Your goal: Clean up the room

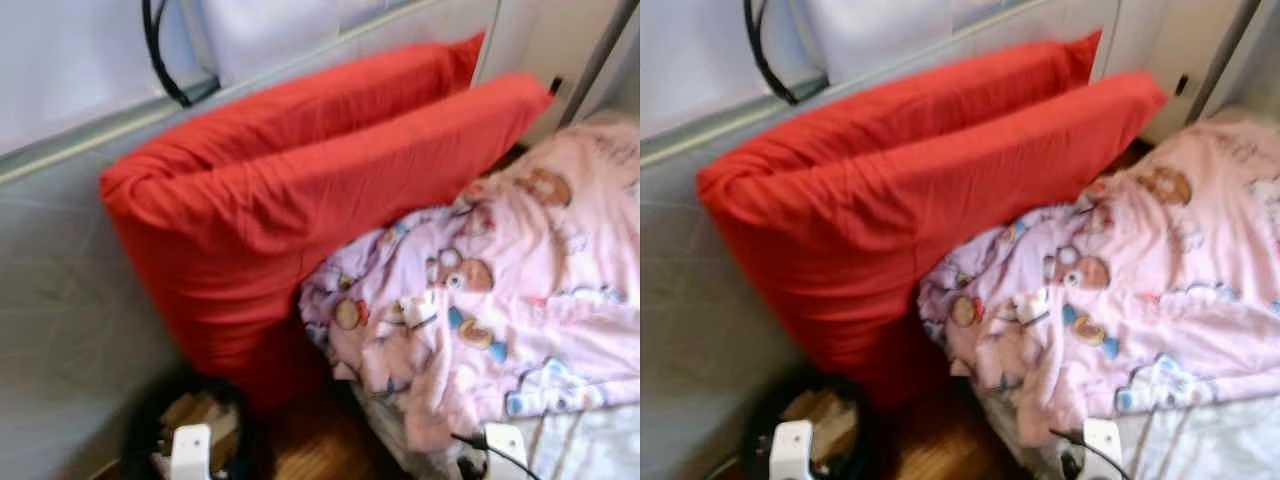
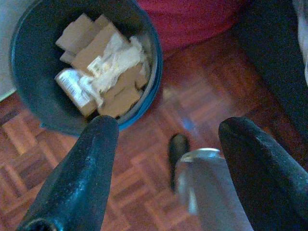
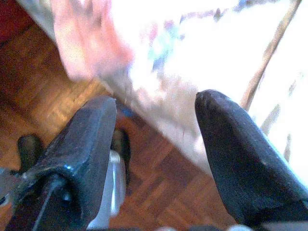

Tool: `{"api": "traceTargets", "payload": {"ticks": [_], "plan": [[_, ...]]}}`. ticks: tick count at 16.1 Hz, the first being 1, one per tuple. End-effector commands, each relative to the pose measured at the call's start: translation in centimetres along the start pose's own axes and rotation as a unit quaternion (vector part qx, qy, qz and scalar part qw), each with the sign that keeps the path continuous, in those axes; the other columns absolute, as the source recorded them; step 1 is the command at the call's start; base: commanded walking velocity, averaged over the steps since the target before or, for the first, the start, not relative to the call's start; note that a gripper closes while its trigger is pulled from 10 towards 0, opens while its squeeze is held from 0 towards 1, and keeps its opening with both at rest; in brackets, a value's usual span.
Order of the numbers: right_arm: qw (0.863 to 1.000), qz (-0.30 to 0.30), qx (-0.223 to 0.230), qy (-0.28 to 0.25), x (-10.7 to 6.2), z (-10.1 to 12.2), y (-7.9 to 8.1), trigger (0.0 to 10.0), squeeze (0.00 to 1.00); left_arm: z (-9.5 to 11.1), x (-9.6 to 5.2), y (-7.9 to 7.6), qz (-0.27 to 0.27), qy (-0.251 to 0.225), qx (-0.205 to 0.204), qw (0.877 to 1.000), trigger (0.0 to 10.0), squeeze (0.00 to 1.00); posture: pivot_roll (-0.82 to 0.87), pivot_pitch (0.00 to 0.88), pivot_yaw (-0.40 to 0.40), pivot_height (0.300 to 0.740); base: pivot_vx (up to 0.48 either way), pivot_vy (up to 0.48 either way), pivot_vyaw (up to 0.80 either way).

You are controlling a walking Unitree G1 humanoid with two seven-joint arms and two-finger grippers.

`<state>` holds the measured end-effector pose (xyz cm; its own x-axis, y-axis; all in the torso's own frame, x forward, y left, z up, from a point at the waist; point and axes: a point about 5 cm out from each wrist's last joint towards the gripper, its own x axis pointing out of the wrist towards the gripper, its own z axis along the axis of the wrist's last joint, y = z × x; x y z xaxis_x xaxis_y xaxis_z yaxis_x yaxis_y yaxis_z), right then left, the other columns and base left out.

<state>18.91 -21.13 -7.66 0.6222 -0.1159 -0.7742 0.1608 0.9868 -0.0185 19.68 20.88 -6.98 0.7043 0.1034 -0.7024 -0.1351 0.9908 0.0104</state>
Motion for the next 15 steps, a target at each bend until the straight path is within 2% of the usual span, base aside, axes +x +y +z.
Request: {"api": "traceTargets", "payload": {"ticks": [1, 6, 8, 10, 15], "plan": [[1.0, 0.011, 0.009, 0.012, -0.1, -0.9, 0.8, 10.0, 0.0, -0.5, -0.3, 0.9, 0.012, 0.004, 0.0, 1.0, 10.0, 0.0, 0.05, 0.146, 0.025, 0.74, 0.0, 0.0, 0.0], [0.999, 0.034, 0.008, -0.023, -0.2, -0.3, 1.0, 10.0, 0.0, 2.8, 0.2, 0.7, 0.004, -0.089, -0.016, 0.996, 10.0, 0.0, 0.04, 0.151, 0.027, 0.74, 0.0, 0.0, 0.0], [0.997, 0.049, 0.014, -0.05, -0.3, 0.0, 1.1, 10.0, 0.0, 4.9, 0.2, 0.5, -0.004, -0.144, -0.025, 0.989, 10.0, 0.0, 0.04, 0.15, 0.027, 0.74, 0.0, 0.0, 0.0], [0.995, 0.066, 0.021, -0.076, -0.4, 0.3, 1.3, 10.0, 0.0, 7.1, -0.1, 0.0, -0.017, -0.214, -0.02, 0.976, 10.0, 0.0, 0.03, 0.146, 0.027, 0.74, 0.0, 0.0, 0.0], [0.992, 0.075, 0.032, -0.099, -0.7, 0.2, 1.2, 10.0, 0.0, 7.7, -1.1, -1.2, -0.041, -0.276, -0.001, 0.96, 10.0, 0.0, 0.03, 0.139, 0.029, 0.74, 0.0, 0.0, 0.0]]}}
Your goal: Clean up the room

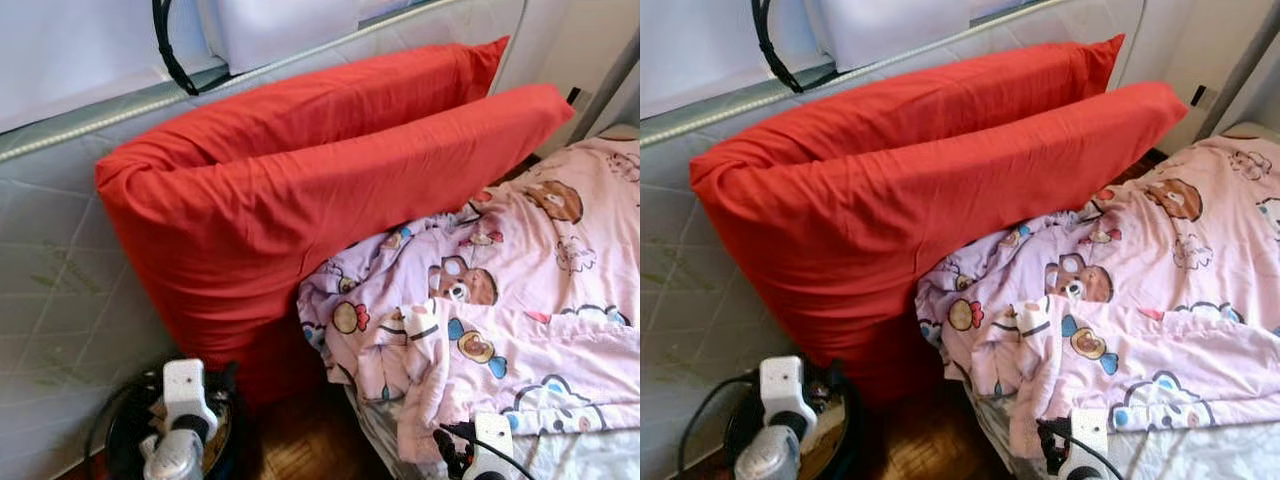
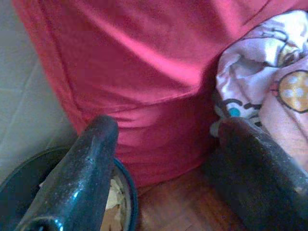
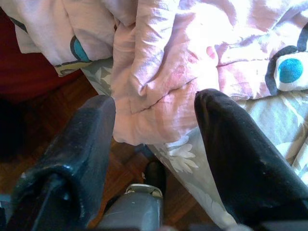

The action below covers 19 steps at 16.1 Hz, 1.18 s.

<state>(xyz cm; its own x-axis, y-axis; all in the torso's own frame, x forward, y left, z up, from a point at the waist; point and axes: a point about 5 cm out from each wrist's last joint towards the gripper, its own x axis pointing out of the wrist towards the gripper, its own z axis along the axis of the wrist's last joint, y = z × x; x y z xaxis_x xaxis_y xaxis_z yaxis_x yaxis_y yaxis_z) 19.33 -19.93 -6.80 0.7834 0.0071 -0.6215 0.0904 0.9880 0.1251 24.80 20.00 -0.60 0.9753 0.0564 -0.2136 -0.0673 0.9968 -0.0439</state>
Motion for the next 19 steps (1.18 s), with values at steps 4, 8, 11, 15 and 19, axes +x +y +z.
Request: {"api": "traceTargets", "payload": {"ticks": [4, 8, 11, 15, 19], "plan": [[1.0, -0.004, 0.016, -0.008, -0.5, -0.6, -0.2, 10.0, 0.0, 0.0, -1.3, -0.2, -0.007, -0.026, 0.009, 1.0, 10.0, 0.0, 0.03, 0.133, 0.029, 0.74, 0.0, 0.0, 0.0], [1.0, -0.01, 0.012, -0.011, -0.6, -0.8, -0.3, 10.0, 0.0, 0.5, -2.1, 0.2, -0.007, -0.04, 0.02, 0.999, 10.0, 0.0, 0.03, 0.123, 0.028, 0.74, 0.0, 0.0, 0.0], [1.0, -0.009, 0.011, -0.01, -0.6, -0.8, -0.3, 10.0, 0.0, 0.9, -2.2, 0.2, -0.013, -0.047, 0.024, 0.999, 10.0, 0.0, 0.03, 0.107, 0.03, 0.74, 0.0, 0.0, 0.0], [1.0, -0.01, -0.003, -0.003, -0.7, -0.9, -0.4, 10.0, 0.0, 1.9, -1.7, -0.9, -0.024, -0.065, 0.022, 0.997, 10.0, 0.0, 0.03, 0.091, 0.027, 0.74, 0.0, 0.0, 0.0], [0.999, -0.012, 0.001, -0.033, -0.7, -0.5, -0.5, 10.0, 0.0, 2.2, -2.3, -1.2, -0.027, -0.077, 0.023, 0.996, 10.0, 0.0, 0.04, 0.089, 0.025, 0.74, 0.0, 0.0, 0.0]]}}
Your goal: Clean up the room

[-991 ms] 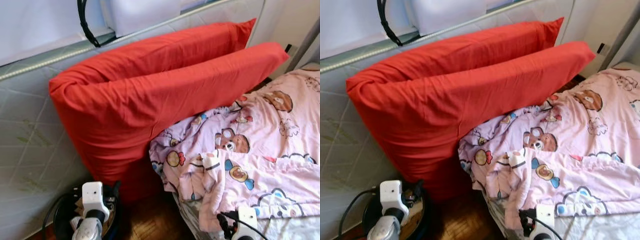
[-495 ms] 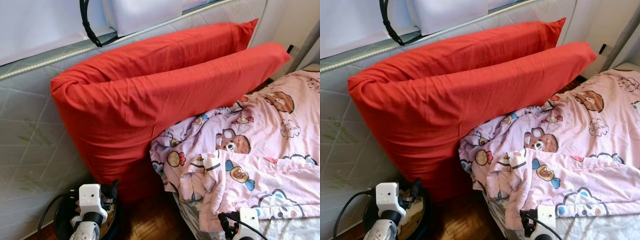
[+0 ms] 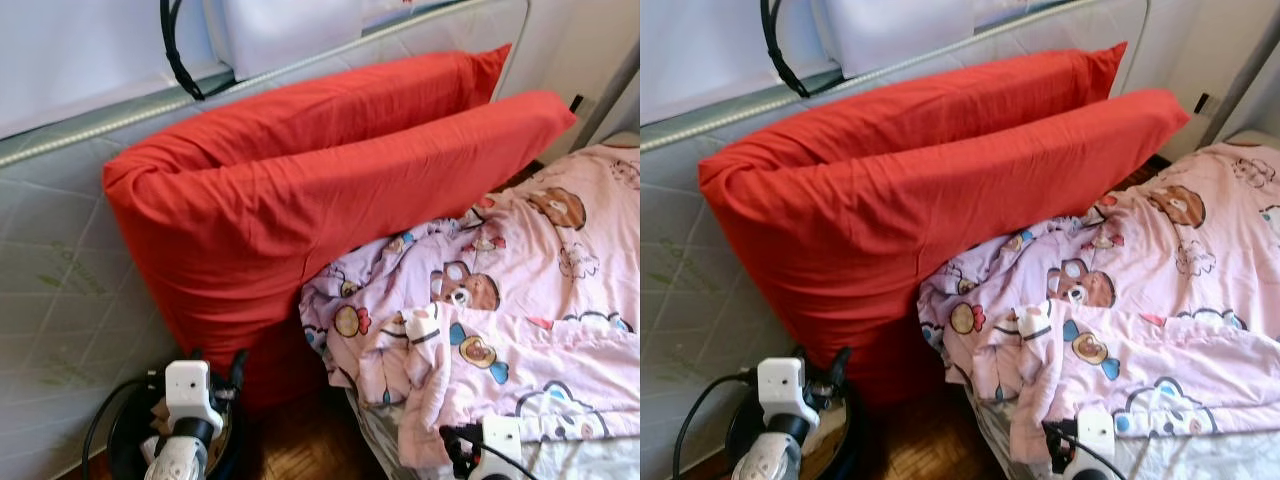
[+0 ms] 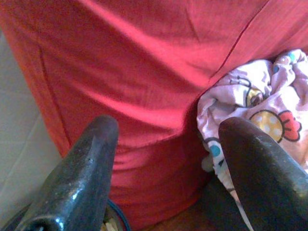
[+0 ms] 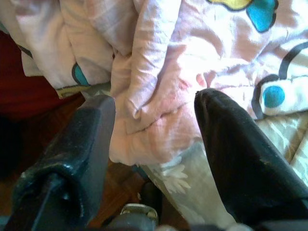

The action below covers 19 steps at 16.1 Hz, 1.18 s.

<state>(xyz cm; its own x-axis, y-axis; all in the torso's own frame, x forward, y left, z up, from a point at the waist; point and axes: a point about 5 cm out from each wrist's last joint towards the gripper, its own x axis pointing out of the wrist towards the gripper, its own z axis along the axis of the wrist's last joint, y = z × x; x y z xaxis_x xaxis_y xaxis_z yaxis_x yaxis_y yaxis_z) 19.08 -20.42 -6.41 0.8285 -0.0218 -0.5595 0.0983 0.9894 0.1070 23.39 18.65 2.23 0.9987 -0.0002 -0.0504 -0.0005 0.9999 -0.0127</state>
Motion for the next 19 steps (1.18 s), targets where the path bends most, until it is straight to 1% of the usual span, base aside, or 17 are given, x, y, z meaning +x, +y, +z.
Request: {"api": "traceTargets", "payload": {"ticks": [1, 3, 4, 7, 10, 12, 15, 16, 17, 18, 19], "plan": [[1.0, -0.003, 0.001, 0.007, -0.3, -0.6, -0.1, 10.0, 0.0, -0.1, -0.3, 0.0, 0.003, 0.004, 0.004, 1.0, 10.0, 0.0, 0.03, 0.091, 0.022, 0.74, 0.0, 0.0, 0.0], [1.0, -0.002, 0.017, -0.009, -0.3, -0.3, -0.2, 10.0, 0.0, 0.3, -0.3, -0.4, 0.001, -0.001, 0.005, 1.0, 10.0, 0.0, 0.04, 0.116, 0.015, 0.74, 0.0, 0.0, 0.0], [1.0, -0.003, 0.019, -0.012, -0.3, -0.2, -0.2, 10.0, 0.0, 0.4, -0.3, -0.4, 0.0, -0.003, 0.008, 1.0, 10.0, 0.0, 0.04, 0.124, 0.011, 0.74, 0.0, 0.0, 0.0], [1.0, -0.003, 0.004, -0.026, -0.2, 0.3, -0.3, 10.0, 0.0, 1.0, 0.1, 0.1, 0.008, -0.013, 0.016, 1.0, 10.0, 0.0, 0.04, 0.141, 0.007, 0.74, 0.0, 0.0, 0.0], [0.999, -0.006, 0.015, -0.036, -0.2, 0.5, -0.3, 10.0, 0.0, 1.4, 0.4, 0.3, 0.013, -0.019, 0.016, 1.0, 10.0, 0.0, 0.04, 0.151, 0.005, 0.74, 0.0, 0.0, 0.0], [0.999, -0.01, 0.01, -0.047, -0.2, 0.8, -0.4, 10.0, 0.0, 1.8, 0.6, 0.3, 0.018, -0.025, 0.015, 0.999, 10.0, 0.0, 0.04, 0.157, 0.002, 0.74, 0.0, 0.0, 0.0], [0.998, -0.014, 0.018, -0.056, -0.2, 0.9, -0.5, 10.0, 0.0, 2.1, 0.7, 0.3, 0.02, -0.028, 0.014, 0.999, 10.0, 0.0, 0.04, 0.164, 0.002, 0.74, 0.0, 0.0, 0.0], [0.992, 0.001, 0.009, -0.129, 1.2, 4.3, 1.3, 10.0, 0.0, 2.1, 0.7, 0.3, 0.02, -0.029, 0.015, 0.999, 10.0, 0.0, 0.04, 0.165, 0.003, 0.74, 0.0, 0.0, 0.0], [0.979, 0.015, -0.006, -0.205, 2.2, 8.3, 3.3, 10.0, 0.0, 2.2, 0.7, 0.3, 0.02, -0.029, 0.015, 0.999, 10.0, 0.0, 0.04, 0.165, 0.003, 0.74, 0.0, 0.0, 0.0], [0.957, 0.013, -0.056, -0.283, 2.7, 12.9, 5.5, 10.0, 0.0, 2.2, 0.7, 0.2, 0.019, -0.029, 0.014, 0.999, 10.0, 0.0, 0.04, 0.165, 0.004, 0.74, 0.0, 0.0, 0.0], [0.955, 0.007, -0.074, -0.288, 2.8, 13.4, 5.8, 10.0, 0.0, 2.2, 0.7, 0.1, 0.019, -0.029, 0.014, 0.999, 10.0, 0.0, 0.04, 0.165, 0.004, 0.74, 0.0, 0.0, 0.0]]}}
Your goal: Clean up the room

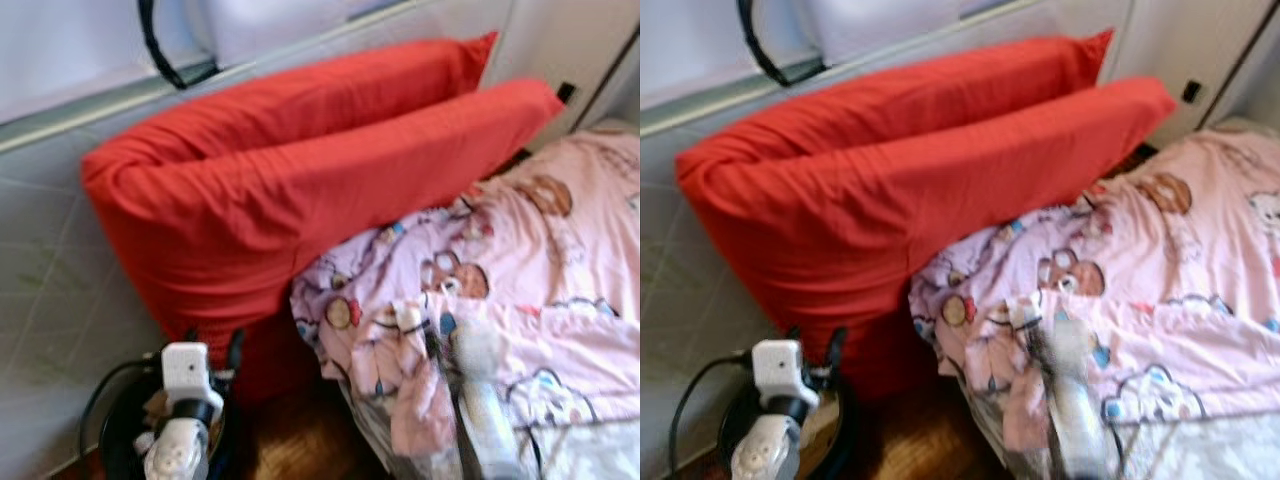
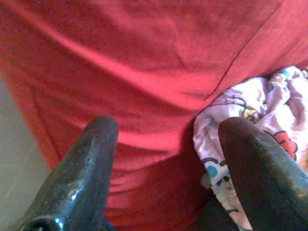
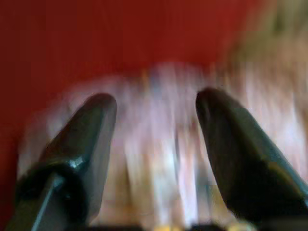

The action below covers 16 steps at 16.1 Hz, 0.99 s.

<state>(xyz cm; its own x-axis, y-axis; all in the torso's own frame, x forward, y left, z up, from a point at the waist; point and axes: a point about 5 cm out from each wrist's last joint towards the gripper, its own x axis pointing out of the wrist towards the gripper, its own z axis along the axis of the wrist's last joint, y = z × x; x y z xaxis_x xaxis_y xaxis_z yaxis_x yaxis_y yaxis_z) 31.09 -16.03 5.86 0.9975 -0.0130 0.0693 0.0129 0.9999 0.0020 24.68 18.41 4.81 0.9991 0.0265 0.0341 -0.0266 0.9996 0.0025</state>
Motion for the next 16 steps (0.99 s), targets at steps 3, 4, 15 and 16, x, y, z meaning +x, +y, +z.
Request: {"api": "traceTargets", "payload": {"ticks": [3, 4, 15, 16], "plan": [[0.995, -0.037, 0.078, 0.04, -0.9, -1.6, 0.0, 10.0, 0.0, -0.2, -0.3, 0.3, 0.004, 0.011, 0.006, 1.0, 10.0, 0.0, 0.04, 0.17, 0.008, 0.74, 0.0, 0.0, 0.0], [0.996, -0.039, 0.081, -0.009, -0.5, 0.1, -0.6, 10.0, 0.0, -0.2, -0.2, 0.3, 0.003, 0.01, 0.006, 1.0, 10.0, 0.0, 0.03, 0.168, 0.008, 0.74, 0.0, 0.0, 0.0], [0.995, -0.023, 0.042, 0.088, -3.0, -2.7, -0.7, 10.0, 0.0, 0.1, -0.1, 0.4, 0.005, 0.009, 0.007, 1.0, 10.0, 0.0, 0.04, 0.172, 0.006, 0.715, 0.0, 0.0, 0.0], [0.995, -0.02, 0.042, 0.088, -2.9, -2.7, -0.6, 10.0, 0.0, 0.1, -0.1, 0.4, 0.004, 0.01, 0.007, 1.0, 10.0, 0.0, 0.04, 0.173, 0.003, 0.7, 0.0, 0.0, 0.0]]}}
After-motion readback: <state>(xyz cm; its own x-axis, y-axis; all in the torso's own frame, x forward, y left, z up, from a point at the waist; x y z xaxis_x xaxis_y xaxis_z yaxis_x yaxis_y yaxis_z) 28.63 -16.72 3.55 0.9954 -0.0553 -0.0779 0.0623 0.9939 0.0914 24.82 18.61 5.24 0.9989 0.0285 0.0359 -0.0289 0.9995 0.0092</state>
